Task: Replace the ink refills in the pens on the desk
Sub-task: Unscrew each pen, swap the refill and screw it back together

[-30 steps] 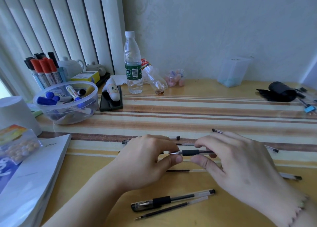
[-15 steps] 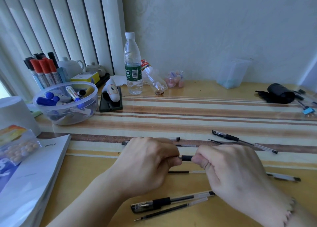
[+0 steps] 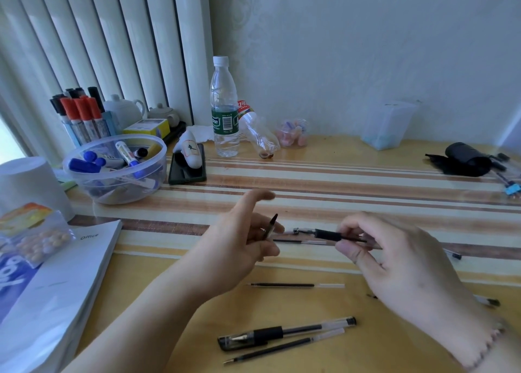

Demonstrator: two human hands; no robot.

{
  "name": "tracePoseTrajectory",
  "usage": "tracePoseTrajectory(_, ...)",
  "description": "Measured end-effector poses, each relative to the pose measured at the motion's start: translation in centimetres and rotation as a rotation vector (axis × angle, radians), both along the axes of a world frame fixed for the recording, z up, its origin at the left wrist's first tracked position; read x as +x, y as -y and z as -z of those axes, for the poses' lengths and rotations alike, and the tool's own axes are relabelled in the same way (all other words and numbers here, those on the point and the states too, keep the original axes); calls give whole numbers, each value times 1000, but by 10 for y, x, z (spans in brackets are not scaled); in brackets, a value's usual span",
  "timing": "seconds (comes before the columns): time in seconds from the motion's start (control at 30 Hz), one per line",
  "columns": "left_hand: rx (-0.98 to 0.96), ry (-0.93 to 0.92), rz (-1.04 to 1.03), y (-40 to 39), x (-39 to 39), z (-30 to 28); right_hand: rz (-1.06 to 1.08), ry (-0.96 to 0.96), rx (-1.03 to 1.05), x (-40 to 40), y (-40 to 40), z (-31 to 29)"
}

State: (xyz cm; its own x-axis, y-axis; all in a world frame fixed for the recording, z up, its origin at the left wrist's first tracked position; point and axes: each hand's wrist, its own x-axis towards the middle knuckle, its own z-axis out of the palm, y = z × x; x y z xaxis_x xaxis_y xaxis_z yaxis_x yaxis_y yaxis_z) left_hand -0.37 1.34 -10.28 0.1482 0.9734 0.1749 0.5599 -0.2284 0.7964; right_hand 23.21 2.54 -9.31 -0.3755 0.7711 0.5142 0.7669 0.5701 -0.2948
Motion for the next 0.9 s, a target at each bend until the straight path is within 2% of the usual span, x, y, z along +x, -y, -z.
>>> tracePoseTrajectory(0.27,138,-111,-56,0,1,-3,-7,-52,-16,2,-3,1)
tracePoseTrajectory(0.47,141,-118,79,4,7,-3,-36,-61,-7,0,-2,0)
tracePoseTrajectory(0.9,141,-82,84,3,9,0,-45,-64,22,4,-5,-2)
